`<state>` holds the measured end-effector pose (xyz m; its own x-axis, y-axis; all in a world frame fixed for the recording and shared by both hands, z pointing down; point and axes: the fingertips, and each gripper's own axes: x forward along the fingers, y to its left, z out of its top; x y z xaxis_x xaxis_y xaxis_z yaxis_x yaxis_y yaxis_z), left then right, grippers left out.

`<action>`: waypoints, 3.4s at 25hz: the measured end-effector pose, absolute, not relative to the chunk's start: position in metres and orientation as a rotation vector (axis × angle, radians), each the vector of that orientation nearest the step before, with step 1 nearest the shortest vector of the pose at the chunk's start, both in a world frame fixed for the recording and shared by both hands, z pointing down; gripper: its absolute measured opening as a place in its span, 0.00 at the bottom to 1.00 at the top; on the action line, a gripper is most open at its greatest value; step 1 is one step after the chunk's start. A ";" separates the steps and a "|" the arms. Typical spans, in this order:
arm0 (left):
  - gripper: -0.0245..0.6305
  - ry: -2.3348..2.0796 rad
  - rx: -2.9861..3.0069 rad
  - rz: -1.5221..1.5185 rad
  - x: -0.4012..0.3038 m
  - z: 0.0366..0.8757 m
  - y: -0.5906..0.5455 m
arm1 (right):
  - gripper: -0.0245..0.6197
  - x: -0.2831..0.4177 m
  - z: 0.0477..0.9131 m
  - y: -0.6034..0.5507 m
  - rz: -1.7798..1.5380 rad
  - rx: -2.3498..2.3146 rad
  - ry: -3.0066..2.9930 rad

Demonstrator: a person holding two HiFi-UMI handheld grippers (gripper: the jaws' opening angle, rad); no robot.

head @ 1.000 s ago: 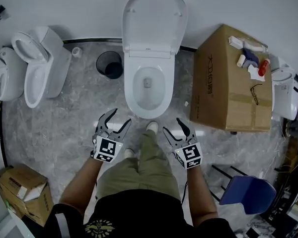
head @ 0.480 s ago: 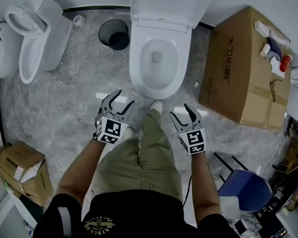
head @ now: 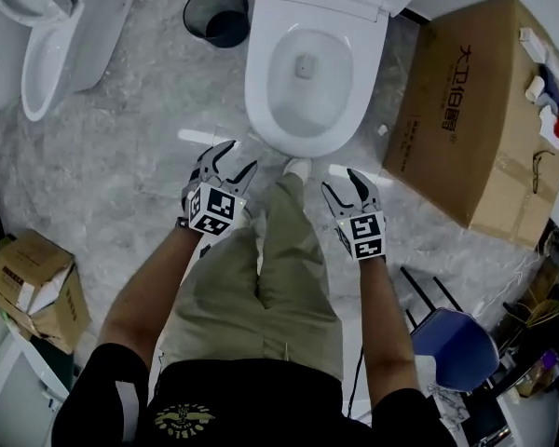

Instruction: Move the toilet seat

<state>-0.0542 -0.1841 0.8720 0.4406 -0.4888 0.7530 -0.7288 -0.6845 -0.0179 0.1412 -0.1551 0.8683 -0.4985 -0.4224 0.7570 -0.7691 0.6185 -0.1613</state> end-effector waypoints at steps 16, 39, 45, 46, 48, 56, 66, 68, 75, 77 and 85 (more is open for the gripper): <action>0.43 -0.963 2.262 1.140 -0.042 0.980 -0.181 | 0.45 0.162 1.002 -0.161 0.652 0.803 -2.004; 0.43 -0.886 2.245 1.184 -0.034 1.020 -0.185 | 0.45 0.150 1.010 -0.185 0.824 0.881 -2.030; 0.43 -0.889 2.270 1.143 -0.024 1.004 -0.195 | 0.45 0.148 0.996 -0.185 0.861 0.860 -2.032; 0.43 -0.894 2.268 1.141 -0.023 1.001 -0.196 | 0.45 0.148 0.993 -0.185 0.869 0.859 -2.035; 0.43 -0.904 2.261 1.147 -0.022 0.997 -0.198 | 0.45 0.149 0.986 -0.185 0.883 0.855 -2.040; 0.43 -0.924 2.220 1.134 -0.022 0.967 -0.202 | 0.45 0.149 0.955 -0.189 0.919 0.849 -2.054; 0.43 -0.996 2.200 1.079 -0.019 0.910 -0.216 | 0.45 0.152 0.896 -0.201 0.979 0.854 -2.102; 0.43 -1.004 2.200 1.070 -0.018 0.899 -0.220 | 0.45 0.153 0.886 -0.205 0.983 0.860 -2.112; 0.43 -1.032 2.177 1.042 -0.018 0.869 -0.233 | 0.45 0.152 0.856 -0.215 0.953 0.844 -2.106; 0.43 -1.048 2.170 1.018 -0.020 0.860 -0.237 | 0.45 0.151 0.849 -0.216 0.860 0.824 -2.090; 0.43 -1.078 2.139 0.983 -0.018 0.830 -0.252 | 0.46 0.156 0.801 -0.236 0.577 0.858 -2.073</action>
